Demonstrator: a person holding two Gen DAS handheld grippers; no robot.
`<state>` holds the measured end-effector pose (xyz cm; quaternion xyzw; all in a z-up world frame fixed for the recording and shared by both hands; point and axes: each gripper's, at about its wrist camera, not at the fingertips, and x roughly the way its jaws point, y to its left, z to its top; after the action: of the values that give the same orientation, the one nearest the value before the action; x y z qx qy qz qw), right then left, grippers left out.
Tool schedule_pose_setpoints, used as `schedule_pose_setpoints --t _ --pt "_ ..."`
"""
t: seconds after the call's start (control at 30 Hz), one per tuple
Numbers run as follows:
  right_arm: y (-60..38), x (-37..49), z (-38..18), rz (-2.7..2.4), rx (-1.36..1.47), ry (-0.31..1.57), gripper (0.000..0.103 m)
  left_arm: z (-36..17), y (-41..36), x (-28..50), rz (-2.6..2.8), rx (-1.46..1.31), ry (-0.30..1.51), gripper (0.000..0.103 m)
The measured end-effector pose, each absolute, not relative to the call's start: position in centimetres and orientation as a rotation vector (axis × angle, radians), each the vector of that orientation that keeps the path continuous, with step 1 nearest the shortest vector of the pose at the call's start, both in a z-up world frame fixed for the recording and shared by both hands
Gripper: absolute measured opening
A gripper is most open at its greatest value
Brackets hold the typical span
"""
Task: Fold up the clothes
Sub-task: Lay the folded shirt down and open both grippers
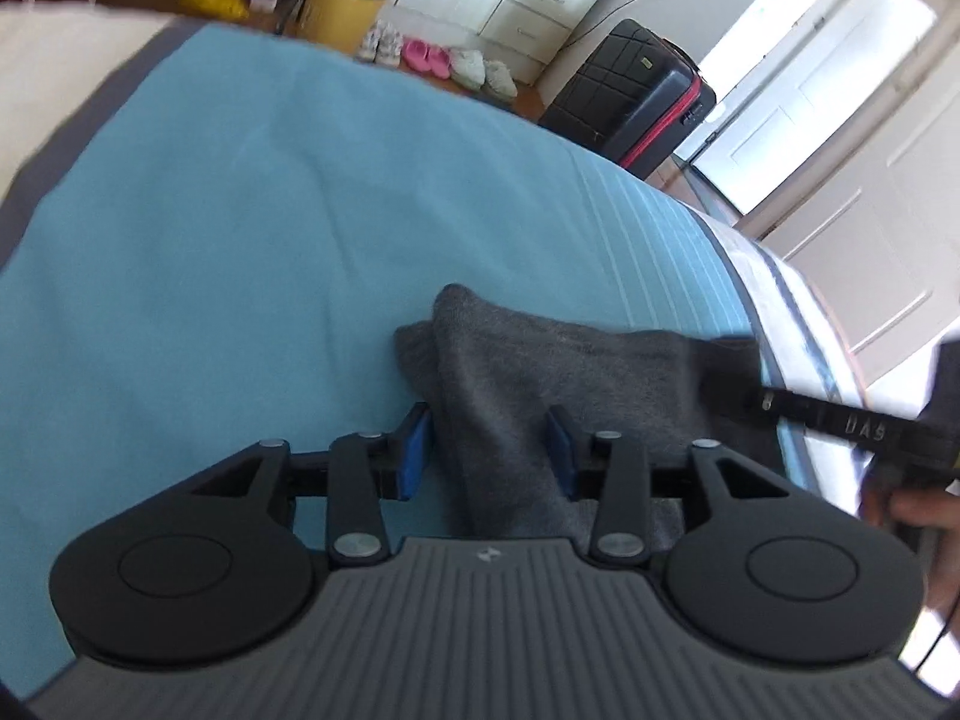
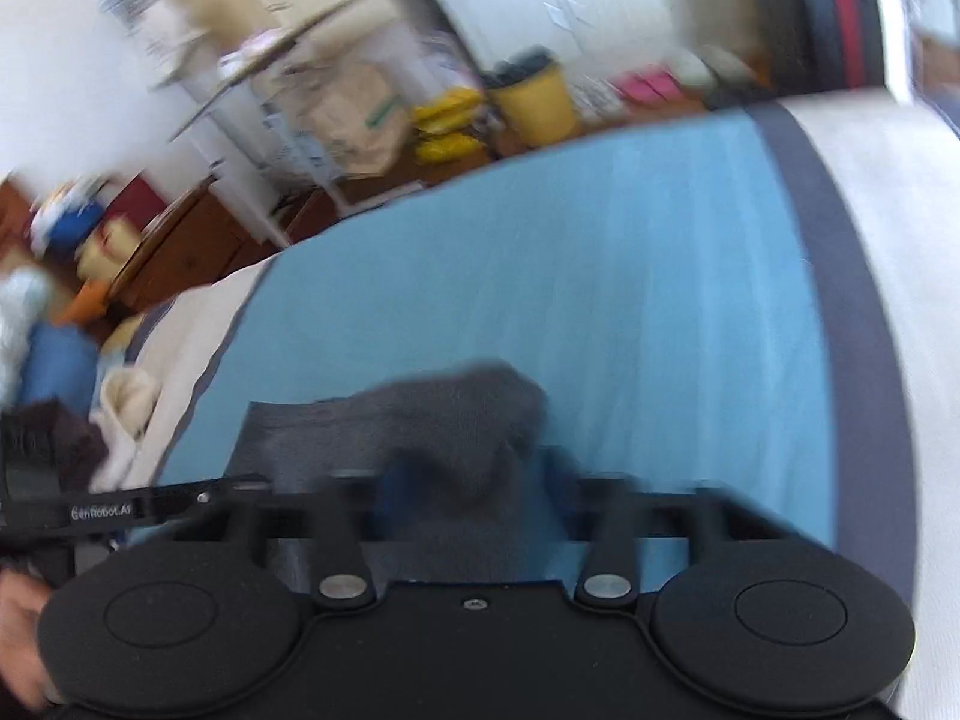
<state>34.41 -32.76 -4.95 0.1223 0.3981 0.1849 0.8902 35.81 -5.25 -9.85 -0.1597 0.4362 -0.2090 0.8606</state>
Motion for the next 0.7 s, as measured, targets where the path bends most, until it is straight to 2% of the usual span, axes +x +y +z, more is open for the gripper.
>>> schedule_pose_setpoints --t 0.03,0.13,0.2,0.23,0.27,0.3,0.33,0.4,0.47,0.57,0.7 --pt "-32.0 34.2 -4.0 0.369 0.173 0.771 0.006 -9.4 -5.9 35.6 -0.438 -0.291 0.903 0.006" --pt "-31.4 33.3 -1.0 0.349 0.12 0.636 0.005 -6.5 -7.7 34.3 -0.392 -0.129 0.772 0.006" --pt "-30.6 33.4 0.0 0.31 0.054 0.616 0.005 -5.0 -8.6 34.2 -0.334 -0.065 0.712 0.008" --pt "-30.3 33.8 0.1 0.286 0.023 0.644 0.006 -4.7 -8.7 34.2 -0.305 -0.061 0.716 0.016" --pt "-30.0 34.3 0.0 0.257 -0.005 0.686 0.011 -4.5 -8.9 34.3 -0.276 -0.061 0.724 0.038" --pt "-29.8 34.8 -0.2 0.212 -0.034 0.73 0.019 -4.4 -8.9 34.2 -0.247 -0.055 0.75 0.046" --pt "-29.5 34.8 -0.2 0.155 -0.066 0.754 0.025 -4.5 -8.6 33.7 -0.215 -0.048 0.768 0.05" --pt "-29.5 33.5 0.1 0.06 -0.08 0.748 0.042 -4.3 -7.1 31.6 -0.192 -0.064 0.758 0.05" --pt "-29.8 31.2 1.0 0.085 -0.003 0.732 0.046 -4.1 -5.3 28.8 -0.208 -0.101 0.759 0.057" --pt "-29.8 26.8 2.5 0.231 0.125 0.714 0.051 -4.6 -3.0 25.0 -0.188 -0.111 0.814 0.058" --pt "-28.6 20.4 3.6 0.346 0.154 0.709 0.053 -4.9 -0.4 19.8 -0.16 -0.106 0.886 0.058"
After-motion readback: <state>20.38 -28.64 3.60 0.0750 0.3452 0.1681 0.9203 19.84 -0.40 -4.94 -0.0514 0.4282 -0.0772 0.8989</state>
